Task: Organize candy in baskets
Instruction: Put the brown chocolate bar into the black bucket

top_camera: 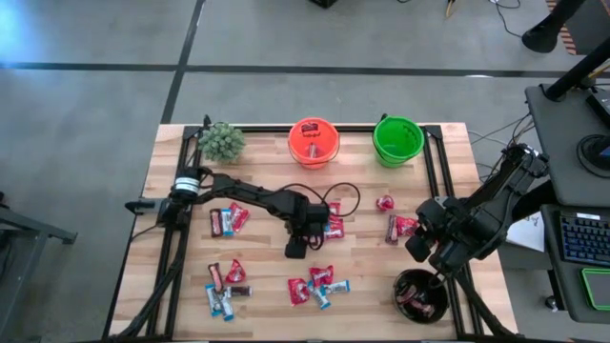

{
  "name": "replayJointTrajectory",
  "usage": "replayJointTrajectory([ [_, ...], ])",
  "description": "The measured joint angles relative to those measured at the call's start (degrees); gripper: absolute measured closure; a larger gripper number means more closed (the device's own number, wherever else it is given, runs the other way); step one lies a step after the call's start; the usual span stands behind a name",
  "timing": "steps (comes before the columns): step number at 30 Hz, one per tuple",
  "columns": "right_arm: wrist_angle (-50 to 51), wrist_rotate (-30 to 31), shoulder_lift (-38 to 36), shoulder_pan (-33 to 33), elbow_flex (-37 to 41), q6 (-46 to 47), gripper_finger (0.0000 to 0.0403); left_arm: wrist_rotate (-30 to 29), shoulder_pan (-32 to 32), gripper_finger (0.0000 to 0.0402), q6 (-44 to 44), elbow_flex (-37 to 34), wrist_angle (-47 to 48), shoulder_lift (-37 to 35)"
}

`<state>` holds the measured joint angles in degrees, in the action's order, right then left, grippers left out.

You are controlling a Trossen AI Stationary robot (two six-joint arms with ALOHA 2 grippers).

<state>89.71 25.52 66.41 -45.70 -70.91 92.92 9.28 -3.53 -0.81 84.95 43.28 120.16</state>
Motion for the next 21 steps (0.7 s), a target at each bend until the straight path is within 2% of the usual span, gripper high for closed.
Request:
replayJointTrajectory([
  [7, 0.0, 0.0, 0.0, 0.0, 0.0, 0.0, 0.0271, 0.4, 0.0, 0.0314, 1.0, 0.4, 2.4, 0.0],
  [11, 0.0, 0.0, 0.0, 0.0, 0.0, -0.1, 0.0271, 3.6, 0.0, 0.0364, 0.9, 1.3, 4.3, 0.1],
  [15, 0.0, 0.0, 0.0, 0.0, 0.0, -0.1, 0.0271, 5.3, 0.0, 0.0383, 0.0, 3.3, 6.7, 0.1],
  [21, 0.0, 0.0, 0.0, 0.0, 0.0, -0.2, 0.0271, 5.3, 0.0, 0.0388, -2.0, 8.8, 12.5, 0.1],
])
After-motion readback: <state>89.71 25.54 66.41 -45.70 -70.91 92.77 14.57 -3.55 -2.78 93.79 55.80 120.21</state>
